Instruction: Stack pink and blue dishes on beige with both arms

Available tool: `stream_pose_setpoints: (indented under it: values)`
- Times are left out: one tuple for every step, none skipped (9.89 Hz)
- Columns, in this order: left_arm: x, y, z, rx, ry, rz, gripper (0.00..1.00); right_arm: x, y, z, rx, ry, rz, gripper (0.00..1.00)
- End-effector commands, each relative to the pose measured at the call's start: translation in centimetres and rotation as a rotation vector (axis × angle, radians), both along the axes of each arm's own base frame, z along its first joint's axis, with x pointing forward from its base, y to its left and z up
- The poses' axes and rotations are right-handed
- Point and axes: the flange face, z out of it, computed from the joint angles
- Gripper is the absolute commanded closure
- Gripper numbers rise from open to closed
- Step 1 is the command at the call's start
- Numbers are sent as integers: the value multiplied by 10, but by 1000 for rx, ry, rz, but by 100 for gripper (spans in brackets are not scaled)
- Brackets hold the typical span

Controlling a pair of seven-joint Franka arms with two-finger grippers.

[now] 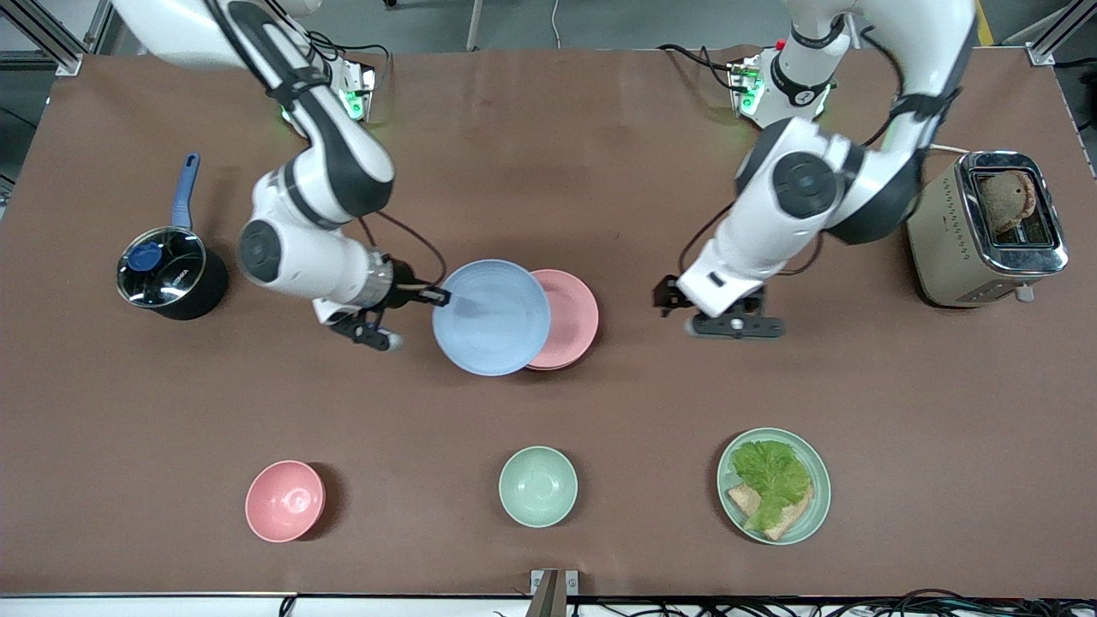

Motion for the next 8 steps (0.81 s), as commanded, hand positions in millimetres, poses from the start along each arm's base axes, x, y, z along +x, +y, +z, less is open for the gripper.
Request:
stream_pose_setpoints:
  values:
    - [-8, 60, 39, 72, -33, -17, 0, -37, 27, -12, -1, -64, -24, 99]
    - [-14, 87, 58, 104, -6, -34, 0, -39, 38, -33, 14, -70, -37, 98]
    - [-20, 119, 80, 123, 5, -30, 0, -40, 42, -43, 23, -79, -45, 98]
    - [-29, 137, 102, 135, 2, -79, 0, -44, 44, -52, 22, -76, -43, 98]
    - [-32, 167, 123, 141, -6, -114, 0, -45, 43, -59, 19, -82, -44, 97]
    - [-28, 197, 152, 137, -25, -158, 0, -47, 42, -64, 16, -82, -44, 97]
    - [-22, 208, 184, 139, -22, -181, 0, -48, 42, -68, 16, -79, -44, 97]
    - [-13, 210, 212, 142, 5, -176, 0, -52, 42, -75, 14, -90, -46, 96]
